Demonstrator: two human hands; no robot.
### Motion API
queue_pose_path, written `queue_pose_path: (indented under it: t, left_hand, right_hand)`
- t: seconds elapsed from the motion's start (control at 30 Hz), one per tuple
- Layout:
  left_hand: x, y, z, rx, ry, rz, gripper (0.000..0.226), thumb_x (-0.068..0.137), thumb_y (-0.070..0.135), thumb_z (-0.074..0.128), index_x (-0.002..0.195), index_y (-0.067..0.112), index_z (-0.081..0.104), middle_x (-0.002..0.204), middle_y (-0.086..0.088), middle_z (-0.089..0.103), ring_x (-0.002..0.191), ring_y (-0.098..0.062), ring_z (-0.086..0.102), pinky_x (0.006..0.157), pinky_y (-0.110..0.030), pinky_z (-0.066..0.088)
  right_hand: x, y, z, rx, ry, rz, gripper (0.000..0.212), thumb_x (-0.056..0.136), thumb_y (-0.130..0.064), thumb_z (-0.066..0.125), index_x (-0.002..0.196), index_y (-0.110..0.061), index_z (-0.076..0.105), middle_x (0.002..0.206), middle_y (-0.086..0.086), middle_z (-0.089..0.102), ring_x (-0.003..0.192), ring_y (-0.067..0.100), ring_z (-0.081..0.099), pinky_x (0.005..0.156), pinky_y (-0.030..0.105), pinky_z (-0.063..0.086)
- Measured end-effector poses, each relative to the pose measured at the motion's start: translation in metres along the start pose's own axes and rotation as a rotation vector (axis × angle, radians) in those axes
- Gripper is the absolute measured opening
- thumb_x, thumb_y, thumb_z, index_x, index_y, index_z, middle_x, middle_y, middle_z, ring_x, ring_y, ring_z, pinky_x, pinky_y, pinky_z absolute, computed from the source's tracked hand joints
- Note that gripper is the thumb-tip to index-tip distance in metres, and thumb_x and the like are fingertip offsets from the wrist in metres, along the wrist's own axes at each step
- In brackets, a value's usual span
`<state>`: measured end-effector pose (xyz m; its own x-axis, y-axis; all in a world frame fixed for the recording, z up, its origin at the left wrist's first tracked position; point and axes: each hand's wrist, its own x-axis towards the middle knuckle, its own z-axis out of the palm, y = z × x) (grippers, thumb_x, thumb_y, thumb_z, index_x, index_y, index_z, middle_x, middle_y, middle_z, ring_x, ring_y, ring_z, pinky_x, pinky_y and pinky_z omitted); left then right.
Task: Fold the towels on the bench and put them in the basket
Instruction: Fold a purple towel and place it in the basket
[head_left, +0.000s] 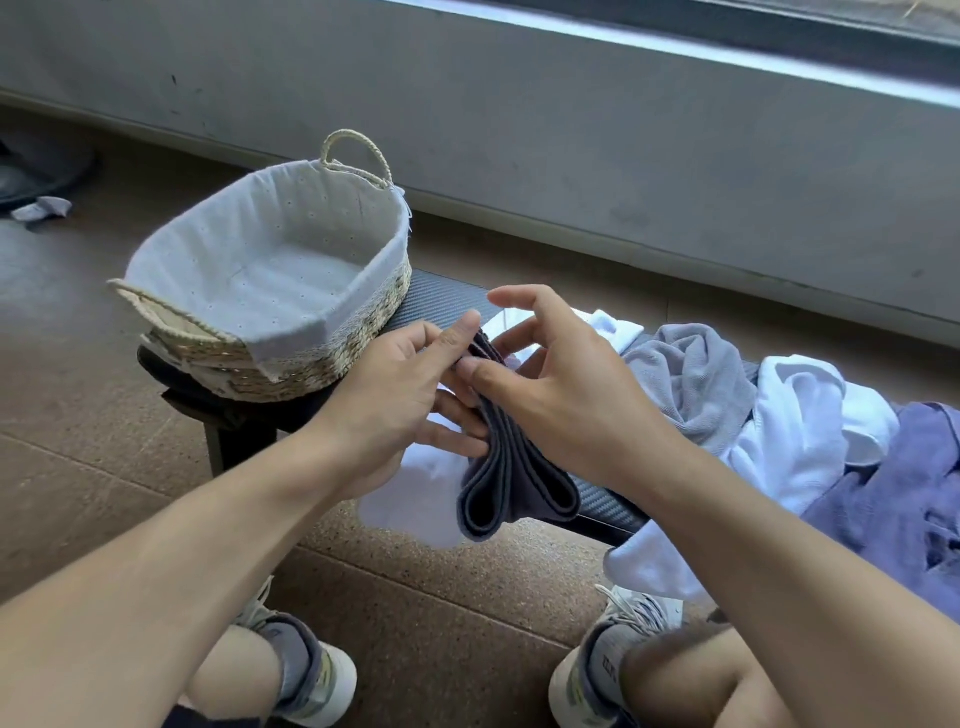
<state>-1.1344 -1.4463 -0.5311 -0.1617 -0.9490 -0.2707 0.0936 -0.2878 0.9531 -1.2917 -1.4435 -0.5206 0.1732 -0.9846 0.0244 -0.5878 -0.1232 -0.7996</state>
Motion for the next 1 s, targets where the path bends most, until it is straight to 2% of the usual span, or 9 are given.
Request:
queue_pose_path:
  t: [0.1,0.27,0.4,0.5,0.6,0.73,0.87,0.93,1.0]
  left_hand:
    - [-0.001,0.003,-0.005,-0.015,-0.026,-0.025,0.040,0.099,0.046,0.053,0.093,0.007,0.059,0.080,-0.018,0.072,0.064,-0.026,0.068,0.058,-0.037,0.060]
    - [0.007,0.000,-0.019,0.216,0.109,0.123,0.033,0.096,0.038,0.063,0.092,0.006,0.067,0.085,-0.013,0.075,0.083,-0.026,0.073,0.083,-0.051,0.062]
    - [0.010,0.003,-0.038,0.562,0.022,0.319,0.065,0.061,0.061,0.083,0.116,0.036,0.063,0.119,0.016,0.068,0.117,0.003,0.060,0.101,-0.026,0.045]
    - [0.006,0.008,-0.037,0.566,-0.184,0.282,0.046,0.066,0.048,0.089,0.108,0.039,0.073,0.107,0.013,0.076,0.103,0.002,0.068,0.087,-0.017,0.049]
    - [0.008,0.004,-0.034,0.491,-0.141,0.370,0.035,0.075,0.038,0.086,0.106,0.027,0.076,0.099,0.006,0.078,0.094,-0.007,0.072,0.082,-0.020,0.054]
    - [0.012,-0.006,-0.032,0.497,-0.102,0.407,0.039,0.077,0.049,0.083,0.102,0.021,0.074,0.095,0.003,0.078,0.085,-0.005,0.071,0.075,-0.019,0.055]
    - [0.023,-0.010,-0.038,0.626,-0.085,0.336,0.057,0.075,0.067,0.075,0.096,0.014,0.070,0.089,-0.001,0.077,0.080,-0.011,0.070,0.072,-0.028,0.055]
    - [0.027,-0.010,-0.044,0.606,-0.147,0.189,0.072,0.068,0.081,0.070,0.100,0.016,0.067,0.090,-0.003,0.077,0.085,-0.020,0.073,0.077,-0.032,0.058]
    - [0.028,-0.010,-0.048,0.553,-0.283,0.026,0.062,0.074,0.066,0.077,0.113,0.018,0.068,0.104,-0.005,0.078,0.101,-0.024,0.074,0.086,-0.038,0.059]
  right_hand:
    - [-0.006,0.000,-0.001,-0.142,-0.098,-0.048,0.088,0.076,-0.050,0.082,0.147,-0.045,0.030,0.122,-0.017,0.059,0.094,0.004,0.063,0.084,0.029,0.053]
    - [0.000,0.002,-0.007,-0.141,-0.131,-0.082,0.091,0.081,-0.004,0.074,0.151,-0.045,0.032,0.115,-0.023,0.060,0.091,0.000,0.062,0.085,0.026,0.053]
    - [0.003,0.000,-0.024,0.098,-0.198,-0.121,0.086,0.080,0.009,0.070,0.149,-0.035,0.043,0.112,-0.008,0.070,0.081,0.002,0.066,0.067,0.019,0.052]
    - [0.004,0.000,-0.037,0.370,-0.251,-0.132,0.079,0.082,0.014,0.071,0.144,-0.028,0.050,0.112,0.002,0.072,0.085,0.011,0.065,0.075,0.021,0.052]
    - [0.006,0.004,-0.045,0.405,-0.195,-0.087,0.070,0.082,0.003,0.078,0.140,-0.029,0.055,0.108,-0.001,0.069,0.081,0.010,0.063,0.080,0.025,0.054]
    - [0.011,0.020,-0.044,0.006,-0.254,0.017,0.073,0.068,-0.048,0.089,0.134,-0.041,0.058,0.101,-0.007,0.069,0.082,0.004,0.067,0.082,0.024,0.054]
    - [0.015,0.029,-0.045,-0.150,-0.322,0.000,0.020,0.083,-0.038,0.080,0.100,-0.032,0.073,0.077,-0.008,0.069,0.056,-0.002,0.055,0.058,0.017,0.042]
    - [0.017,0.032,-0.048,-0.058,-0.348,0.006,0.012,0.087,-0.034,0.077,0.096,-0.028,0.074,0.083,0.000,0.071,0.061,0.002,0.057,0.062,0.022,0.043]
    - [0.019,0.035,-0.054,0.051,-0.362,0.023,0.012,0.090,-0.031,0.074,0.097,-0.022,0.073,0.095,0.010,0.073,0.074,0.009,0.062,0.072,0.032,0.047]
